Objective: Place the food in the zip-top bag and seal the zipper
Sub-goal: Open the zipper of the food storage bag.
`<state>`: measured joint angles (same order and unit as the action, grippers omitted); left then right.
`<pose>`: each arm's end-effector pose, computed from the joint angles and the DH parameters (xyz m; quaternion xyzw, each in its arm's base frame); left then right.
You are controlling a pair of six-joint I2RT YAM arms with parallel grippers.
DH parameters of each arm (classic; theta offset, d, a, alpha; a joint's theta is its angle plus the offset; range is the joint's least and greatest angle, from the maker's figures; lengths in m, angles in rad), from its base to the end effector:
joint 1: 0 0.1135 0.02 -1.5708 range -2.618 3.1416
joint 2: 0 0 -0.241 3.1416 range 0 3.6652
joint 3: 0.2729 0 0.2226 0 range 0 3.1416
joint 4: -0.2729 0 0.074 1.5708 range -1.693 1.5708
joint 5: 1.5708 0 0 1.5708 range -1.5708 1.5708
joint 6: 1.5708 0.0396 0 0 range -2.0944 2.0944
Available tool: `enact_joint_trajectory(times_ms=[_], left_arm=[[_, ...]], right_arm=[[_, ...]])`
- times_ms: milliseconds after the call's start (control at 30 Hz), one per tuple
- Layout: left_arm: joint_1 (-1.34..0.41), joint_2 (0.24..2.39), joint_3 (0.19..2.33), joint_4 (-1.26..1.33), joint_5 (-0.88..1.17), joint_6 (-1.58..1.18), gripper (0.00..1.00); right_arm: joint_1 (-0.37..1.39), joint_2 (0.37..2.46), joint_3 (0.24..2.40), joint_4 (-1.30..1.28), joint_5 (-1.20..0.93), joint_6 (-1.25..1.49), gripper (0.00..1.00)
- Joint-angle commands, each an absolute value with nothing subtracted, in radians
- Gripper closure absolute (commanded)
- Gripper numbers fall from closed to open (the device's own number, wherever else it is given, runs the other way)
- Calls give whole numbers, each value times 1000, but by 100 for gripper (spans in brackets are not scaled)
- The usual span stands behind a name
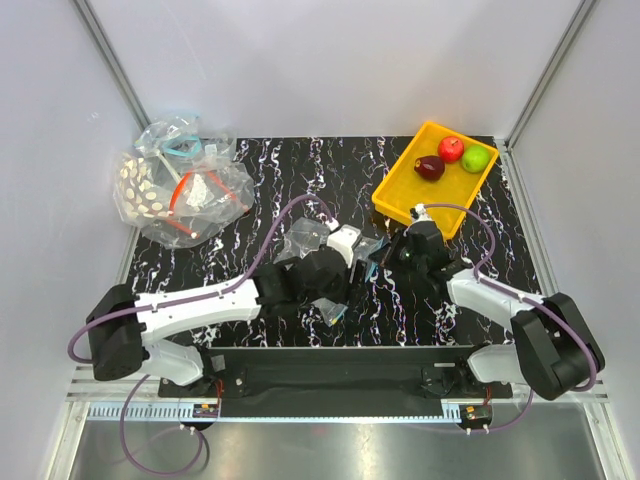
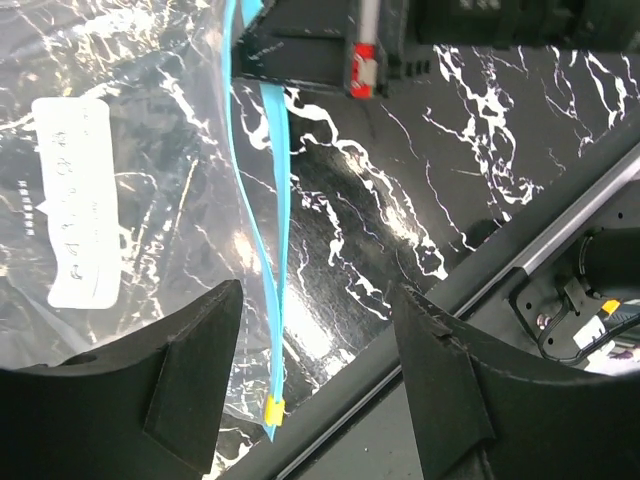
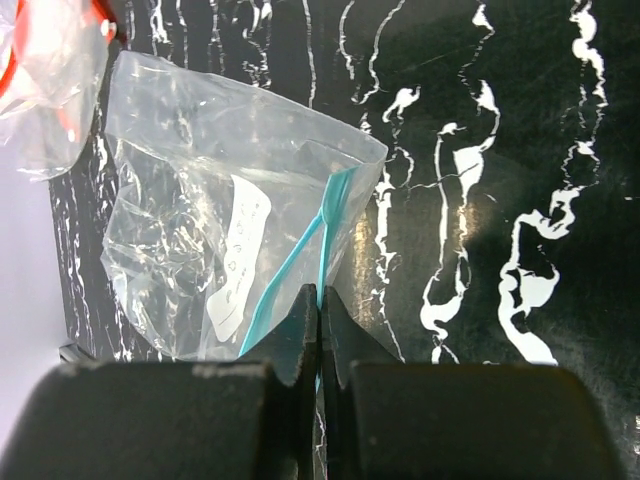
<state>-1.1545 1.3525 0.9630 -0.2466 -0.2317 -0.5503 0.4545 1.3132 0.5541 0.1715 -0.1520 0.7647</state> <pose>0.1213 -0.2519 0.2560 0.2141 0.8621 -0.2690 0.3722 0.2216 0.1150 0.1798 0.1004 0.8740 0.3244 0.3476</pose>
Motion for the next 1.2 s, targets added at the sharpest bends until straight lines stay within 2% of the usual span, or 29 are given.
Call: enact_joint_trajectory(times_ms=[0,267,367,467,500,600,700,733,867,1167], left_arm=[[-1123,1406,1028,-308,-198,-528,34],[-1054,1572,1106,-315,-166,-502,37],[-1032,1618,1127,-304,-150,-486,42],[-1029,1657,1181,-326,-138,-457,54],[-1029,1675,1198,-343,-143,-450,65],[-1029,1663,1250,-412,-184,-422,79],[-1031,1616,1265,-446,-186,-405,73],[-1029,1611,1276,-460,-181,-402,63],[-1028,1588,1289,-494,-184,-396,45],[-1009,1673,1315,-483,-144,-393,47]], right_arm=[[472,1270,554,198,-163,727,100],[492,1220,554,190,-156,719,100],[495,1215,557,183,-153,715,100],[497,1215,555,178,-150,715,100],[497,1218,557,172,-143,715,100],[497,1227,561,152,-135,710,100],[499,1236,552,160,-137,712,100],[497,1236,545,170,-135,713,100],[499,1239,534,196,-150,718,100],[500,1218,540,186,-155,716,100]])
